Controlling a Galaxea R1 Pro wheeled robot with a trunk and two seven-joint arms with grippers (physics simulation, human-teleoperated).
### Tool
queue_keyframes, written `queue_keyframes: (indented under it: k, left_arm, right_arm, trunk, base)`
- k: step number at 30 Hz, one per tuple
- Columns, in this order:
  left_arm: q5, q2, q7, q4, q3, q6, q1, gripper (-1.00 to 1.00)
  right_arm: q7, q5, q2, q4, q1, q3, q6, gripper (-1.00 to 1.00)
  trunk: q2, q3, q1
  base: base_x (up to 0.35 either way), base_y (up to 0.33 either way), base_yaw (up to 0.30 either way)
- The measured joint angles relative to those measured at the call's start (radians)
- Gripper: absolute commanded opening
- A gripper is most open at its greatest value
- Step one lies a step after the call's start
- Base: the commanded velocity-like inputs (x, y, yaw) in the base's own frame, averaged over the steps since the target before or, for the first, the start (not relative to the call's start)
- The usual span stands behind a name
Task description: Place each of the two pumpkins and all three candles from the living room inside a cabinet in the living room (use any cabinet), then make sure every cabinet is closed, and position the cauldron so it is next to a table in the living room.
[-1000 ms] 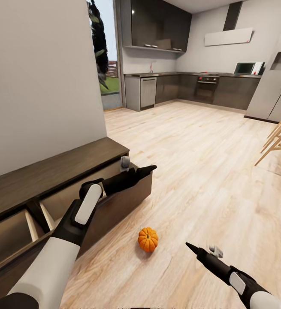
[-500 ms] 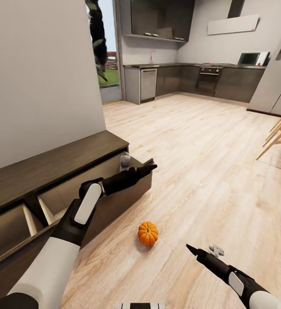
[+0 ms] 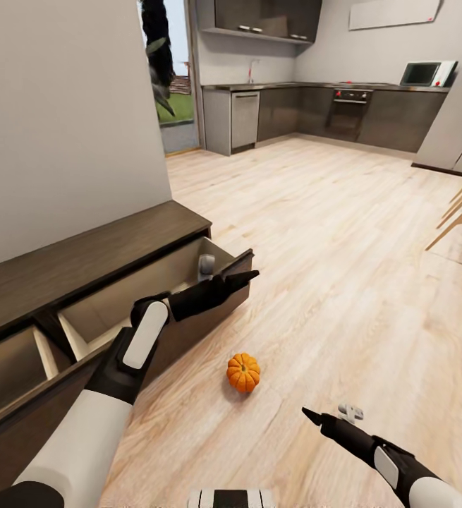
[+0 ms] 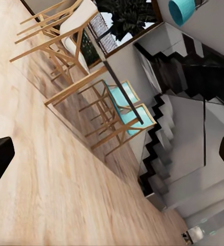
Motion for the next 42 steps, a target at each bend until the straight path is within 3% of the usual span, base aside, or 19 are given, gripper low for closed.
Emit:
queue_keyframes:
  k: [27,30,34,35,42]
  left_arm:
    - [0.000,-0.002,0.000,0.000,-0.001,0.000,0.000,1.00]
    - [0.000,-0.003,0.000,0.000,-0.001,0.000,0.000,1.00]
    - [0.000,-0.003,-0.001,0.001,-0.001,0.000,0.000,1.00]
    - [0.000,-0.004,-0.001,0.001,-0.001,0.000,0.000,1.00]
    - [-0.001,-0.005,0.000,0.002,-0.001,-0.001,0.000,1.00]
  right_arm:
    - [0.007,0.005,-0.005,-0.006,0.000,0.011,-0.006,1.00]
    - [0.042,0.005,-0.005,-0.006,0.000,0.036,-0.004,1.00]
    - [0.186,0.005,-0.005,-0.009,-0.001,0.072,0.000,1.00]
    - [0.251,0.004,-0.006,-0.020,-0.003,0.079,0.009,1.00]
    - [0.304,0.002,-0.007,-0.112,-0.005,0.082,0.091,1.00]
  trunk:
    - [-0.006,-0.104,0.012]
    - [-0.007,-0.116,0.013]
    - [-0.008,-0.131,0.015]
    - [-0.008,-0.135,0.016]
    - [-0.010,-0.162,0.019]
  base:
    - [0.000,0.000,0.000]
    - [0.000,0.000,0.000]
    - [0.000,0.000,0.000]
    - [0.000,0.000,0.000]
    - [0.000,0.000,0.000]
